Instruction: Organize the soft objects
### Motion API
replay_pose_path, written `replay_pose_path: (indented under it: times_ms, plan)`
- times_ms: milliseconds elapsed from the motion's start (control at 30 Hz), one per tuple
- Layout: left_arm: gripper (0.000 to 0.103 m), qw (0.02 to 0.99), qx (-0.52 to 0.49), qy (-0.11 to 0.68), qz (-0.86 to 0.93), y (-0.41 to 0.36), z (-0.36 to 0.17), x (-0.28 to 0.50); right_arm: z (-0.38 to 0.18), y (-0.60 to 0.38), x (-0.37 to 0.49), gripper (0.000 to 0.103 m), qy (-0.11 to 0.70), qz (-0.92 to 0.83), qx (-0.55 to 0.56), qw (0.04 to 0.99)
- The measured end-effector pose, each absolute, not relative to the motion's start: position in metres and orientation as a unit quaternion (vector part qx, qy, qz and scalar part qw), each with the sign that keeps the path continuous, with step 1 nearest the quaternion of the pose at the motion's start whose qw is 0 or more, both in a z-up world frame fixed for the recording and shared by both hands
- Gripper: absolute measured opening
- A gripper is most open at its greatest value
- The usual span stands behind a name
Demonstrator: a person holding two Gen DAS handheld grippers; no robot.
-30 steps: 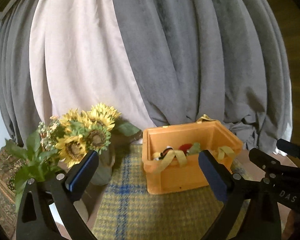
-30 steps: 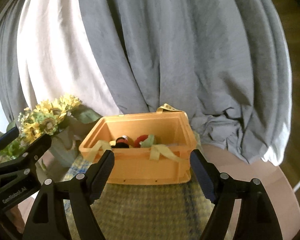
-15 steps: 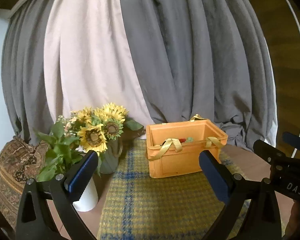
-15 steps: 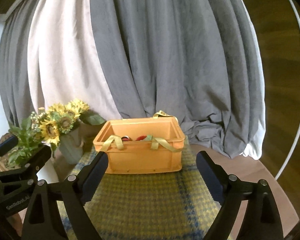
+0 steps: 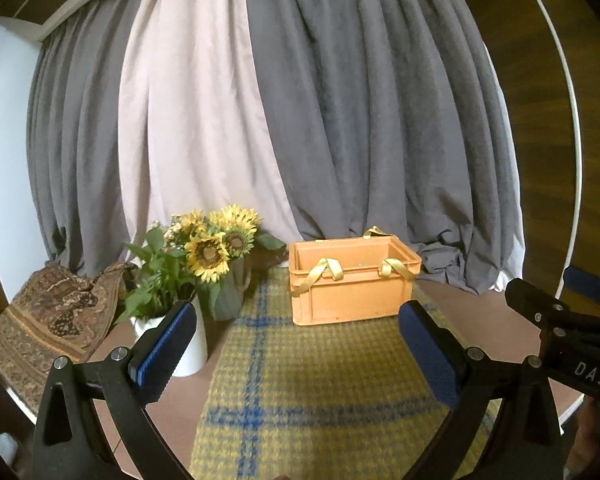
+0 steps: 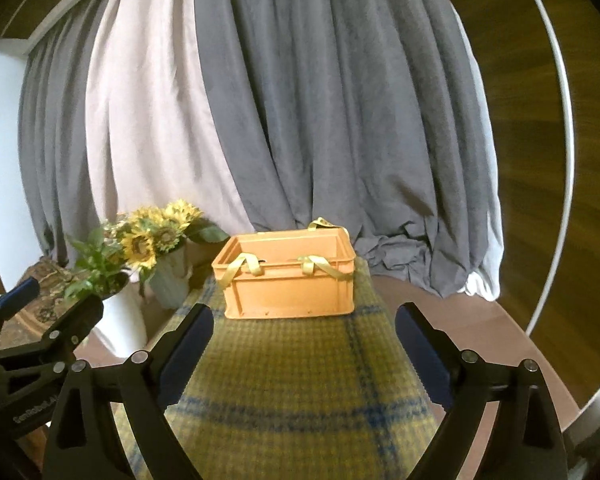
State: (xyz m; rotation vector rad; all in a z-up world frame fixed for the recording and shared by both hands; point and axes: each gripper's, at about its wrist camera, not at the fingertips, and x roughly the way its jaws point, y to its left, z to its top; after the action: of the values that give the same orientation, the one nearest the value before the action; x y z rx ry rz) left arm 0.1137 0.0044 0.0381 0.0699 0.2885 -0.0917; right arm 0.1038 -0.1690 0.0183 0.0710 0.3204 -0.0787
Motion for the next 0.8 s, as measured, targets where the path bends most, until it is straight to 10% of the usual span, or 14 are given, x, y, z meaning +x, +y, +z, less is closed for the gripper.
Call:
replay_pose_path:
  times_ms: [800]
  plan:
    - [0.103, 0.988, 0.036, 0.133, -0.063, 0.012, 0.045, 0.012, 0.021, -0.160, -0.004, 0.094, 0.153, -0.051, 0.033, 0.986]
